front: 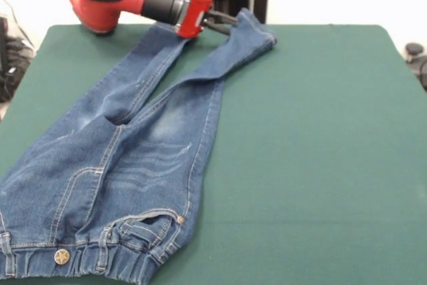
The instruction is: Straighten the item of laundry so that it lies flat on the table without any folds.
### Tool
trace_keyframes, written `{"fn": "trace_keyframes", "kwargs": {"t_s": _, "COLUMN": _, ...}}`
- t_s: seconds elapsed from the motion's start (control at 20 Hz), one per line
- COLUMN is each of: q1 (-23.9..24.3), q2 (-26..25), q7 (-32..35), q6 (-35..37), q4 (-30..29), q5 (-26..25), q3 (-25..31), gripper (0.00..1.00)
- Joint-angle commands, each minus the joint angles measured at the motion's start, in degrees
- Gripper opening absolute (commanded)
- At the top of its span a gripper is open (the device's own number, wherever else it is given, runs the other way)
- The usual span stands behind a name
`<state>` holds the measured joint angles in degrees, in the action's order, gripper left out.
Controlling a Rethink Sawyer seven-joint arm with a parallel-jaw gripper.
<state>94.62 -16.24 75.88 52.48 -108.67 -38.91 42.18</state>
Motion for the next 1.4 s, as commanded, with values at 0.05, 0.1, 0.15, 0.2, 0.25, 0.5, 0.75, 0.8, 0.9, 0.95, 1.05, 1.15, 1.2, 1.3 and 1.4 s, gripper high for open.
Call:
{"fn": "trace_keyframes", "kwargs": {"t_s": 0.05, "q1": -17.48, "q2": 23.50, "q7": 25.23, "q6": -35.34, "q4": -7.66, "q5": -23.66, "q3": -5.01, "gripper": 1.00}}
{"fn": "trace_keyframes", "kwargs": {"t_s": 0.1, "q1": -17.06, "q2": 23.02, "q7": 24.41, "q6": -35.36, "q4": -7.60, "q5": -23.42, "q3": -4.89, "gripper": 1.00}}
{"fn": "trace_keyframes", "kwargs": {"t_s": 0.15, "q1": -16.87, "q2": 22.74, "q7": 23.05, "q6": -35.19, "q4": -7.43, "q5": -22.65, "q3": -5.09, "gripper": 1.00}}
{"fn": "trace_keyframes", "kwargs": {"t_s": 0.2, "q1": -16.31, "q2": 22.05, "q7": 20.98, "q6": -34.80, "q4": -7.18, "q5": -21.39, "q3": -5.27, "gripper": 1.00}}
{"fn": "trace_keyframes", "kwargs": {"t_s": 0.25, "q1": -16.08, "q2": 21.88, "q7": 19.42, "q6": -35.18, "q4": -7.16, "q5": -20.26, "q3": -5.47, "gripper": 1.00}}
{"fn": "trace_keyframes", "kwargs": {"t_s": 0.5, "q1": -17.98, "q2": 23.30, "q7": 14.46, "q6": -39.52, "q4": -7.76, "q5": -14.67, "q3": -8.31, "gripper": 0.00}}
{"fn": "trace_keyframes", "kwargs": {"t_s": 0.75, "q1": -19.37, "q2": 24.19, "q7": 13.87, "q6": -40.84, "q4": -7.82, "q5": -12.89, "q3": -9.89, "gripper": 0.00}}
{"fn": "trace_keyframes", "kwargs": {"t_s": 0.8, "q1": -19.37, "q2": 24.33, "q7": 13.29, "q6": -40.33, "q4": -7.99, "q5": -12.09, "q3": -10.13, "gripper": 0.00}}
{"fn": "trace_keyframes", "kwargs": {"t_s": 0.9, "q1": -20.56, "q2": 25.60, "q7": 13.89, "q6": -41.51, "q4": -8.86, "q5": -11.29, "q3": -11.00, "gripper": 0.00}}
{"fn": "trace_keyframes", "kwargs": {"t_s": 0.95, "q1": -21.47, "q2": 26.49, "q7": 14.48, "q6": -41.97, "q4": -9.13, "q5": -10.92, "q3": -11.58, "gripper": 0.00}}
{"fn": "trace_keyframes", "kwargs": {"t_s": 1.05, "q1": -23.10, "q2": 28.05, "q7": 15.59, "q6": -43.15, "q4": -9.77, "q5": -10.33, "q3": -12.68, "gripper": 0.00}}
{"fn": "trace_keyframes", "kwargs": {"t_s": 1.15, "q1": -24.29, "q2": 29.15, "q7": 15.96, "q6": -44.08, "q4": -10.20, "q5": -9.59, "q3": -13.37, "gripper": 0.00}}
{"fn": "trace_keyframes", "kwargs": {"t_s": 1.2, "q1": -24.62, "q2": 29.54, "q7": 15.87, "q6": -44.25, "q4": -10.32, "q5": -9.35, "q3": -13.58, "gripper": 0.00}}
{"fn": "trace_keyframes", "kwargs": {"t_s": 1.3, "q1": -24.69, "q2": 30.20, "q7": 15.31, "q6": -44.15, "q4": -10.88, "q5": -8.47, "q3": -13.64, "gripper": 0.00}}
{"fn": "trace_keyframes", "kwargs": {"t_s": 1.4, "q1": -24.64, "q2": 30.22, "q7": 14.71, "q6": -43.71, "q4": -11.05, "q5": -7.53, "q3": -13.65, "gripper": 1.00}}
